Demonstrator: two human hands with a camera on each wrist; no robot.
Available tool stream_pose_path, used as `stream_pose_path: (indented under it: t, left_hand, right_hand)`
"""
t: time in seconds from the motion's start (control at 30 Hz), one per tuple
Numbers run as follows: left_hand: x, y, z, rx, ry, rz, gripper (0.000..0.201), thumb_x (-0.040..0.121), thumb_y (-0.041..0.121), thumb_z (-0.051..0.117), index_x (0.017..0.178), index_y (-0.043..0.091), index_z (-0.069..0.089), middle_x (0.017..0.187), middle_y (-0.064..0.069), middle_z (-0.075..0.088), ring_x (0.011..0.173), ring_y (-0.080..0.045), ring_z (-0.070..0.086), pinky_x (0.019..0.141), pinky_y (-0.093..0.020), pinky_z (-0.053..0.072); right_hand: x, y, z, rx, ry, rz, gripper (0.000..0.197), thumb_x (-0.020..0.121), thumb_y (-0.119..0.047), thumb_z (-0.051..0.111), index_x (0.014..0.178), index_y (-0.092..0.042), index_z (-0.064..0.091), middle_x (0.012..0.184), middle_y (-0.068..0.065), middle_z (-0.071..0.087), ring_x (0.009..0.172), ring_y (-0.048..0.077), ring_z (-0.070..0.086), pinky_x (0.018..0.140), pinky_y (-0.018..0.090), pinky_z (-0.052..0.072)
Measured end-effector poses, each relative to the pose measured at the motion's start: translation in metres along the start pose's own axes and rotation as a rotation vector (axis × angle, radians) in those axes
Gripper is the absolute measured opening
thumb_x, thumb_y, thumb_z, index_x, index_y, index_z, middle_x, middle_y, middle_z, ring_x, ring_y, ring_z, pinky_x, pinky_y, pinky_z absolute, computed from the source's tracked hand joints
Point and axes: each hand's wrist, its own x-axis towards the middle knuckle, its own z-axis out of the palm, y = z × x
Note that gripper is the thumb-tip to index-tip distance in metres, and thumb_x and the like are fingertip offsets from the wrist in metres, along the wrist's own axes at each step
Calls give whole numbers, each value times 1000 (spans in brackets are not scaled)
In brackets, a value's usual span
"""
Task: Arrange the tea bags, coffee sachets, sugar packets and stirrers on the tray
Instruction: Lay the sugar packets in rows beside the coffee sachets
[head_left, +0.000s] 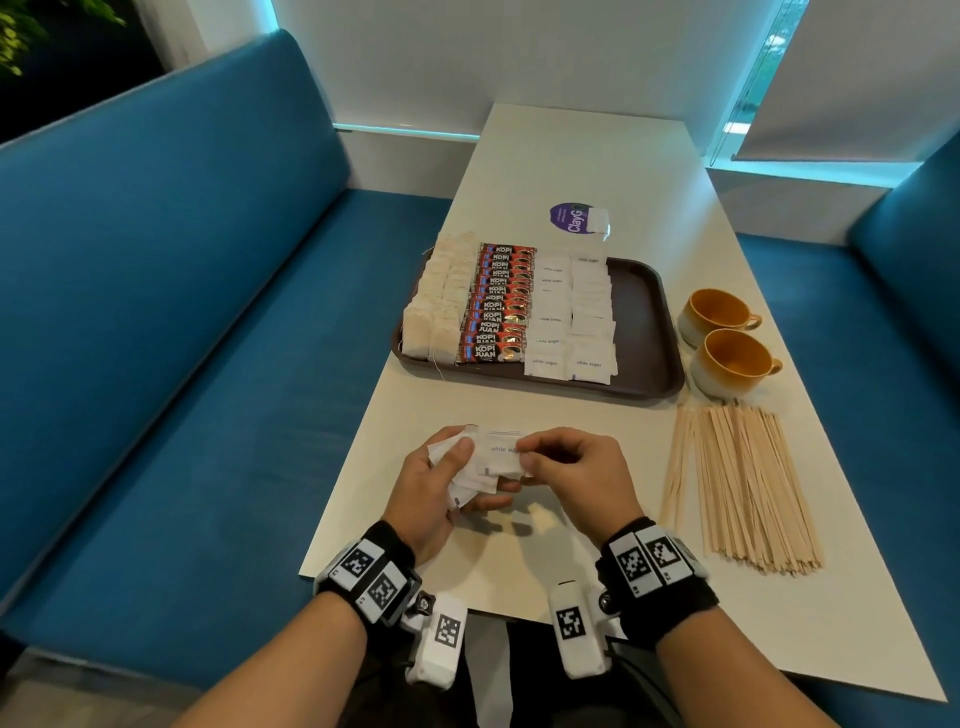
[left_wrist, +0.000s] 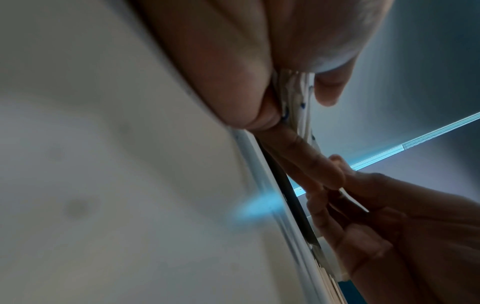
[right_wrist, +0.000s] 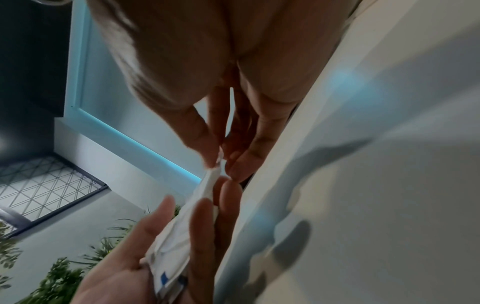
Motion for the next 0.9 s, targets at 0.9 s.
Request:
stream_pose_path:
  t: [0.9]
  left_hand:
    - [2,-6,-5,100,-44,68,45,83,-2,62,128,2,57,111,-32,68,99,-53,69,77,-48,63]
  right_hand:
    - [134,-28,-88,-720,119,58,10,90,-13,75,93,-21,80,88,-8,69,80,2,58,84,24,49]
